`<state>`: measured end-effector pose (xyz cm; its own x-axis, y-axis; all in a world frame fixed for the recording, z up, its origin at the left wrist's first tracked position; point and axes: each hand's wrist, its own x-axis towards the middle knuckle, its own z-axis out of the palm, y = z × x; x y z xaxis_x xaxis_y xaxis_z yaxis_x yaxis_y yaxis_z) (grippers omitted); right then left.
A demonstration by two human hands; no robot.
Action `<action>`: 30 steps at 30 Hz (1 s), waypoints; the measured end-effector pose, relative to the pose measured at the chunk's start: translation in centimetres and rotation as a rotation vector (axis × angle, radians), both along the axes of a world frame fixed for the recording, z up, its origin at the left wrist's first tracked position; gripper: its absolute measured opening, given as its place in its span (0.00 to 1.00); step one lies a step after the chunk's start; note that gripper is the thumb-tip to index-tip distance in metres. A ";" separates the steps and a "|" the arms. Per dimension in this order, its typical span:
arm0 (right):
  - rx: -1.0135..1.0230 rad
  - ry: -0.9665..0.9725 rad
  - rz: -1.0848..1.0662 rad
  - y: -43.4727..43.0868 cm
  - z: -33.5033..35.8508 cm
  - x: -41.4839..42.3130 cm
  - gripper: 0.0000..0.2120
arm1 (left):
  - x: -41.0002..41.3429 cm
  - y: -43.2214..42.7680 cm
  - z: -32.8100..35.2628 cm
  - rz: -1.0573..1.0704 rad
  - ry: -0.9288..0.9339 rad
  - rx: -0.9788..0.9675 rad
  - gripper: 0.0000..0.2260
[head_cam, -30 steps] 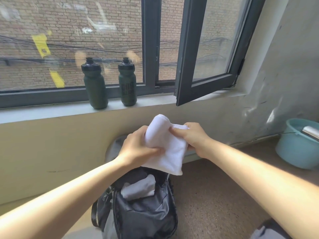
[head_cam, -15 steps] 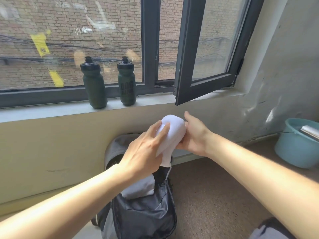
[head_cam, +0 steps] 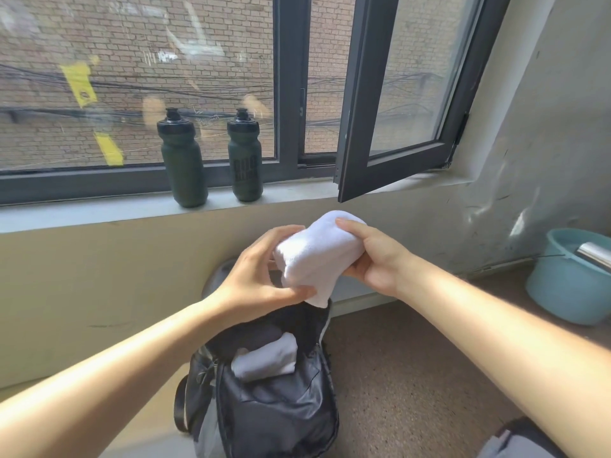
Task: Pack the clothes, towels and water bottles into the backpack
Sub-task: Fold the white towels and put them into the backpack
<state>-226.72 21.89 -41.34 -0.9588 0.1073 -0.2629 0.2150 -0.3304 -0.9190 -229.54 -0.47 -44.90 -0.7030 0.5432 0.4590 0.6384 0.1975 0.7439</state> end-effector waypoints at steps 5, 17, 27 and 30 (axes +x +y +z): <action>-0.111 0.000 -0.048 0.1 -0.1 -0.5 0.22 | -0.1 0.3 0.1 0.087 -0.067 0.176 0.18; -0.069 0.064 -0.030 1.1 -0.5 -0.5 0.17 | -0.2 0.3 1.1 0.002 -0.433 0.267 0.14; 0.138 0.223 0.162 -0.6 -1.2 -0.3 0.22 | 0.5 0.8 1.1 -0.237 -0.806 0.060 0.21; 0.146 0.241 0.186 -0.7 -1.6 -0.3 0.24 | 0.6 0.6 0.8 -0.271 -0.798 0.058 0.21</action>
